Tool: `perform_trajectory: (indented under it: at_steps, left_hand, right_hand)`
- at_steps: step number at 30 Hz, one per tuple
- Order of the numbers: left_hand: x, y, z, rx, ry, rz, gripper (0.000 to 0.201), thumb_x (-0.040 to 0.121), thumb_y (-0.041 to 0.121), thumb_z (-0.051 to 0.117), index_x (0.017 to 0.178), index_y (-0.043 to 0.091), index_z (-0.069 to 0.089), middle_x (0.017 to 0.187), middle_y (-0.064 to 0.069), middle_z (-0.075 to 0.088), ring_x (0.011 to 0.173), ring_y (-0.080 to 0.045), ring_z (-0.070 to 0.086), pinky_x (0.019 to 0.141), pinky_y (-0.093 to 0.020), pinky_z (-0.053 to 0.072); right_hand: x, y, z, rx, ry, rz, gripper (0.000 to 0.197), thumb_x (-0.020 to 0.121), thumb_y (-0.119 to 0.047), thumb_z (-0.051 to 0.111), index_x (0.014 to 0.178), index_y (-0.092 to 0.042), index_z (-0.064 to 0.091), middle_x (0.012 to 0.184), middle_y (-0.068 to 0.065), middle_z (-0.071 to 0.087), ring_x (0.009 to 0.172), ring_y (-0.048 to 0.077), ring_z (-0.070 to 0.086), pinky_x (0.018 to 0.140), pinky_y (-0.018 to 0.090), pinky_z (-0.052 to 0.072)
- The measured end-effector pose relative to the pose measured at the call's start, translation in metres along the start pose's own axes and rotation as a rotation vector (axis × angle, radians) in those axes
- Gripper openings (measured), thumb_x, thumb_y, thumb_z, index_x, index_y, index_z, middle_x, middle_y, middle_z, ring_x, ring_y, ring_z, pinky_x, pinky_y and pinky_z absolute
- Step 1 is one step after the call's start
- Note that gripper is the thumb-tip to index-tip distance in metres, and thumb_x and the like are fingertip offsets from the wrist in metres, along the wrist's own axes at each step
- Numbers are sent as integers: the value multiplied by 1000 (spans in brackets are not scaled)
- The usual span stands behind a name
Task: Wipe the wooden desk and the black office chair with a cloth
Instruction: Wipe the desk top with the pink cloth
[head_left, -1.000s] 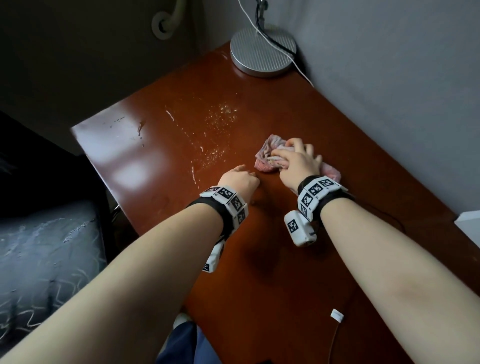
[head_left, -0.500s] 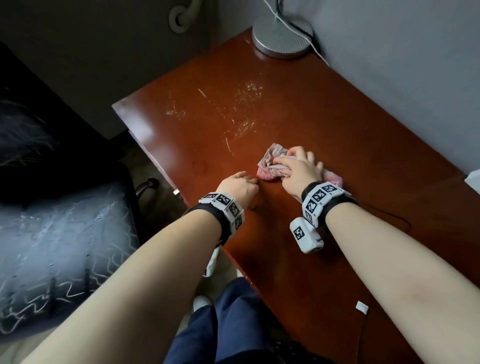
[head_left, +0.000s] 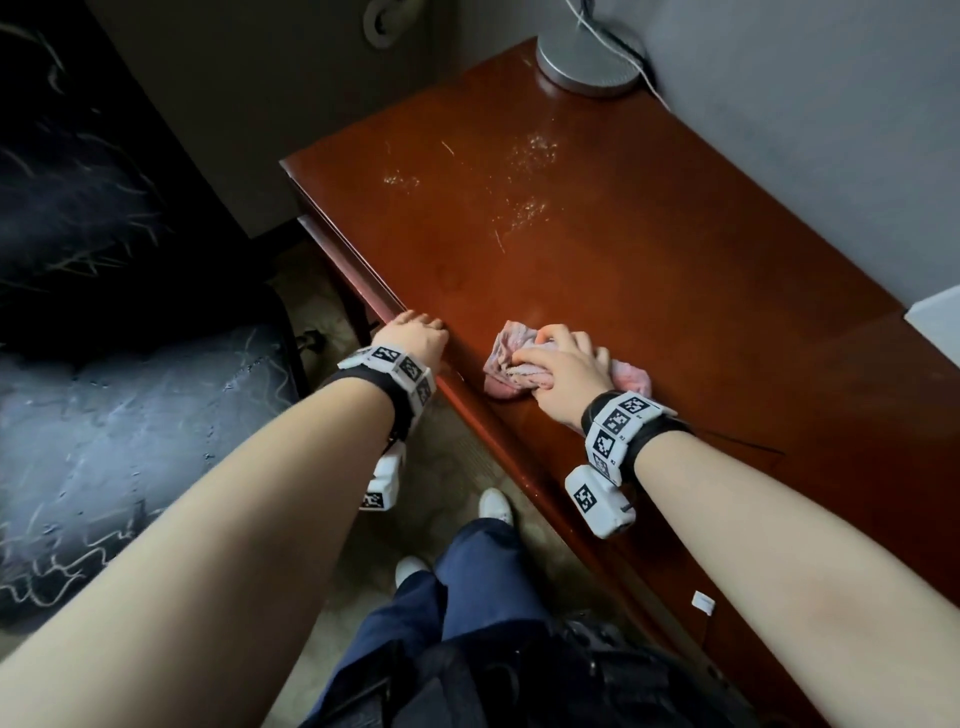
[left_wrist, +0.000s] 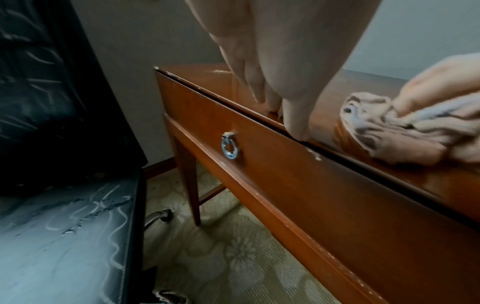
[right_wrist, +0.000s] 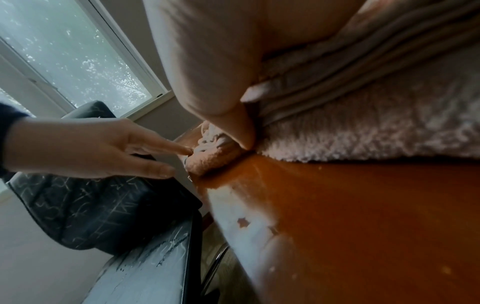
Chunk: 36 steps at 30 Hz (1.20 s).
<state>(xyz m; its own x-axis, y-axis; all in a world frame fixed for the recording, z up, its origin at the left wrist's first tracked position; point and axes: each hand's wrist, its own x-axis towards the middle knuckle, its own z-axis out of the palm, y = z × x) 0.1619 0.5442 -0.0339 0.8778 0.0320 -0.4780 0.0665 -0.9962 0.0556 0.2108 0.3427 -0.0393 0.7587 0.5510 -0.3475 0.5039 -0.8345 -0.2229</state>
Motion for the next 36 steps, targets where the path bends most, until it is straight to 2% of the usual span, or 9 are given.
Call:
perform_trajectory:
  at_steps: [4, 7, 12, 16, 20, 26, 29, 32, 36]
  left_hand:
    - [4, -23, 0, -48, -10, -102, 43, 100, 27, 41, 140, 8, 41, 148, -8, 36, 140, -22, 27, 114, -33, 14]
    - [16, -38, -7, -100, 12, -151, 43, 99, 22, 43, 139, 8, 40, 146, -9, 38, 139, -23, 29, 114, -32, 15]
    - [42, -62, -26, -215, 27, -259, 53, 97, 19, 46, 145, 4, 29, 154, -13, 24, 143, -27, 18, 116, -34, 9]
    - [62, -80, -41, -255, 13, -349, 71, 92, 13, 53, 150, 2, 13, 158, -15, 6, 146, -27, 6, 118, -35, 4]
    - [79, -106, -49, -265, -5, -434, 78, 88, 13, 58, 149, 1, 11, 158, -16, 4, 147, -27, 2, 118, -36, 1]
    - [93, -136, -49, -289, -68, -422, 77, 85, 12, 62, 146, -1, 17, 156, -17, 11, 144, -27, 14, 115, -37, 13]
    - [95, -142, -53, -227, -114, -387, 76, 87, 15, 61, 146, 0, 17, 154, -17, 16, 141, -28, 19, 115, -37, 15]
    - [98, -154, -61, -164, -199, -351, 74, 88, 20, 61, 147, 4, 18, 151, -13, 21, 141, -27, 20, 115, -38, 14]
    - [93, -164, -71, -103, -252, -311, 68, 92, 25, 56, 148, 11, 21, 150, -8, 24, 140, -28, 20, 115, -39, 14]
  right_hand:
    - [0, -7, 0, -31, -22, -72, 55, 78, -6, 51, 115, -46, 56, 132, -9, 35, 114, 20, 32, 93, 39, 27]
    - [10, -7, -5, -40, -69, -132, 54, 81, -4, 51, 115, -46, 58, 131, -9, 36, 114, 19, 32, 88, 35, 24]
    - [38, -15, -20, -12, -116, -248, 54, 85, -2, 48, 117, -44, 56, 125, -13, 34, 111, 14, 27, 95, 33, 22]
    - [73, -24, -31, -105, -157, -396, 55, 87, -7, 50, 125, -48, 53, 140, -11, 31, 117, 19, 26, 96, 32, 22]
    - [107, -37, -37, -133, -152, -472, 57, 86, -9, 52, 127, -48, 51, 142, -10, 31, 120, 22, 27, 96, 33, 22]
    - [150, -66, -51, -106, -122, -465, 51, 87, -9, 51, 124, -45, 54, 137, -7, 32, 115, 23, 28, 97, 37, 26]
    - [168, -82, -60, -56, -111, -369, 51, 86, -5, 51, 127, -36, 51, 132, -5, 32, 115, 24, 30, 98, 37, 25]
    - [188, -97, -59, -80, -76, -393, 57, 82, -4, 52, 121, -45, 55, 133, -9, 34, 115, 22, 33, 94, 36, 26]
    - [193, -107, -55, -56, -81, -312, 62, 78, 0, 53, 118, -47, 56, 133, -11, 35, 114, 19, 32, 94, 35, 27]
